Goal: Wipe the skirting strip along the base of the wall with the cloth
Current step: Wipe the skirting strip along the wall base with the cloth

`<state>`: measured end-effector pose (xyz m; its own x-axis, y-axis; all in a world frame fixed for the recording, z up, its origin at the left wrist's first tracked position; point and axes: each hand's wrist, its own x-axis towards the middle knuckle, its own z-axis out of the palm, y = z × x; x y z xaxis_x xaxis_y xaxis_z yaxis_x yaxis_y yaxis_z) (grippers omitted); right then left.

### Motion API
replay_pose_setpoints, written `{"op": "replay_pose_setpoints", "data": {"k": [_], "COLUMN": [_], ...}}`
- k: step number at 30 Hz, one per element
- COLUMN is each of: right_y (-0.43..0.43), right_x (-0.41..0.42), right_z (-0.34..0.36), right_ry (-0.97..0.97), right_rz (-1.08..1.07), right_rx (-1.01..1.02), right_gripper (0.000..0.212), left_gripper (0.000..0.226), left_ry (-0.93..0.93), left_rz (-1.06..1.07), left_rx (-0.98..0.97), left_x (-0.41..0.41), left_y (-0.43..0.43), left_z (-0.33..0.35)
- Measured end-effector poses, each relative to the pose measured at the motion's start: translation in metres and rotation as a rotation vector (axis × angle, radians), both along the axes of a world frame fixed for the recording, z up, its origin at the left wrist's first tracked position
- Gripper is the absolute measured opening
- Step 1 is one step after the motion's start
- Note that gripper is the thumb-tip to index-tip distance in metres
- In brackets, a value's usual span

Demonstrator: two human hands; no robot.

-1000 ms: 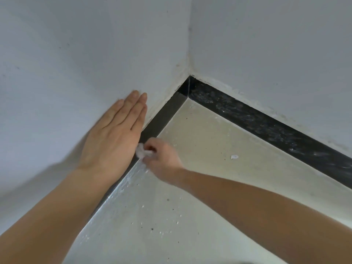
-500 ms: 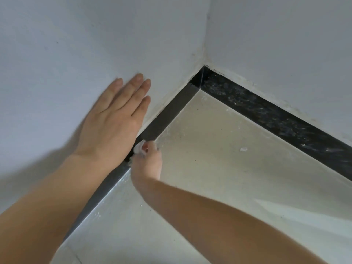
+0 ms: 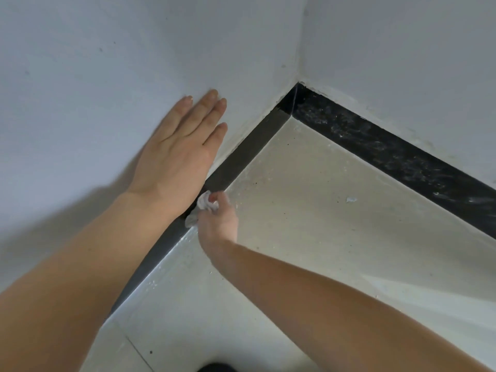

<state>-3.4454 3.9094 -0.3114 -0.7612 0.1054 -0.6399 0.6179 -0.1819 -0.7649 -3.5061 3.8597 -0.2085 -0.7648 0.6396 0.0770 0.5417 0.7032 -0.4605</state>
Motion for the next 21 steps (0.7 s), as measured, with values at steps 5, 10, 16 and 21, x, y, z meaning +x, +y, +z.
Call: {"op": "replay_pose_setpoints", "data": {"k": [5, 10, 16, 21], "right_y": [-0.045, 0.025, 0.108, 0.146], "right_x": [0.039, -0.007, -0.064, -0.079], "right_z": [-0.019, -0.024, -0.008, -0.005], "right_ry": [-0.115, -0.172, 0.018, 0.308], "right_rz": [0.321, 0.303, 0.044, 0.297], "right_rx": [-0.154, -0.103, 0.12, 0.586], "right_gripper": [0.032, 0.026, 0.02, 0.009], "left_gripper": [0.062, 0.067, 0.063, 0.064], "left_ry": [-0.001, -0.032, 0.048, 0.026], "left_rz": [-0.006, 0.07, 0.021, -0.042], "left_rx": [-0.063, -0.191, -0.156, -0.2], "left_x": [-0.001, 0.001, -0.001, -0.007], "left_y": [-0.003, 0.002, 0.0, 0.01], "left_z": [-0.001, -0.001, -0.003, -0.016]}}
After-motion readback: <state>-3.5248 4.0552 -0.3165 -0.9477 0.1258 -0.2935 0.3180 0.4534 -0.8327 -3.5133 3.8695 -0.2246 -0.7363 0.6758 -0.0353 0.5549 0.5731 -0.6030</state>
